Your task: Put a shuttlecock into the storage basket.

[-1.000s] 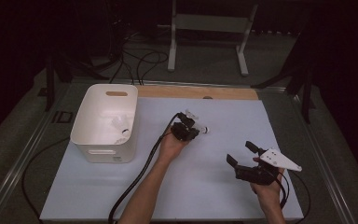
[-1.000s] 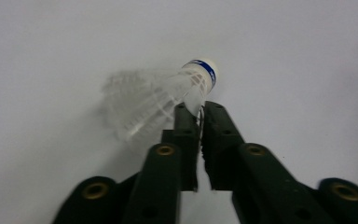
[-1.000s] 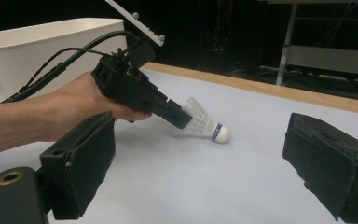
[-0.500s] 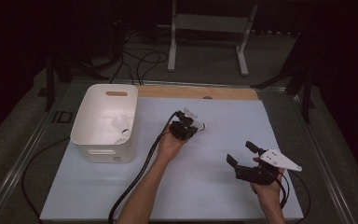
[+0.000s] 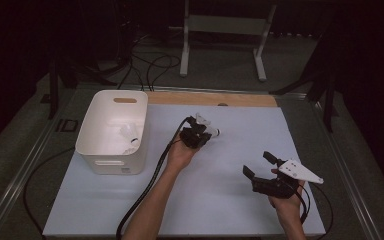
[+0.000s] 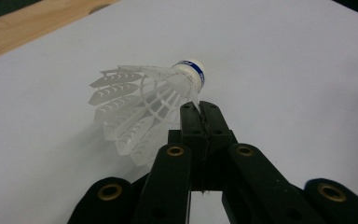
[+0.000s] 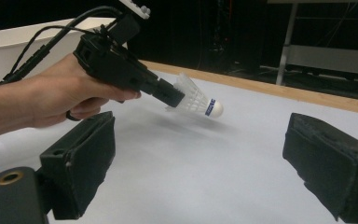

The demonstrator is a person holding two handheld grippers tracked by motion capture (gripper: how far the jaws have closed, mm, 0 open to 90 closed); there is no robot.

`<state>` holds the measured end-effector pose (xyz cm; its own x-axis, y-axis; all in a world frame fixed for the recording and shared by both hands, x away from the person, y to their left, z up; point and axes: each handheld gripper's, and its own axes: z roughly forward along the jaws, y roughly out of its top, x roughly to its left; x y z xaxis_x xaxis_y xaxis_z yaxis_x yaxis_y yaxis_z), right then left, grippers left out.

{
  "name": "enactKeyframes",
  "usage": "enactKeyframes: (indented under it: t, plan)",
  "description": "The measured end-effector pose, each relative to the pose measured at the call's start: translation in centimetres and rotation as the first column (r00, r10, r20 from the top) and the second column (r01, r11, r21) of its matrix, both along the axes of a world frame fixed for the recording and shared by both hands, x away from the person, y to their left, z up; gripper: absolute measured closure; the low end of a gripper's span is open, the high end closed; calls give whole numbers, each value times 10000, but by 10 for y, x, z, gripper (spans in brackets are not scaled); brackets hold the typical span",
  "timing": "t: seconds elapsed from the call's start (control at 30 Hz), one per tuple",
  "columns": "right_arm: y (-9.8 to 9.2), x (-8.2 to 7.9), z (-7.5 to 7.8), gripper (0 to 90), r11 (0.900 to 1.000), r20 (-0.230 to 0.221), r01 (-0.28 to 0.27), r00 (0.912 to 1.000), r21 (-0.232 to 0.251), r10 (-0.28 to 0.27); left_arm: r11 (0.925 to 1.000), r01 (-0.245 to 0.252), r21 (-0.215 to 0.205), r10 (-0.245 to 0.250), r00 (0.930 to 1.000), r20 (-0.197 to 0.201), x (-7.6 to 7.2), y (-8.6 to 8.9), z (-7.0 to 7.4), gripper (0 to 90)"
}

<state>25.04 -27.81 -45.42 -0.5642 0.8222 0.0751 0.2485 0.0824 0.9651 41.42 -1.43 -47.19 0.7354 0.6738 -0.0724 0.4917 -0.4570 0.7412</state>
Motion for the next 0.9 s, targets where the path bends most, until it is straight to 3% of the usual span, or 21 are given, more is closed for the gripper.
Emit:
enactKeyframes:
  t: [0.9]
  plan:
    - [0,0,-1,93,10000,-31,-2,10000,-26,2,9992,220,-333,-207,9991,383,-8,14,22,900]
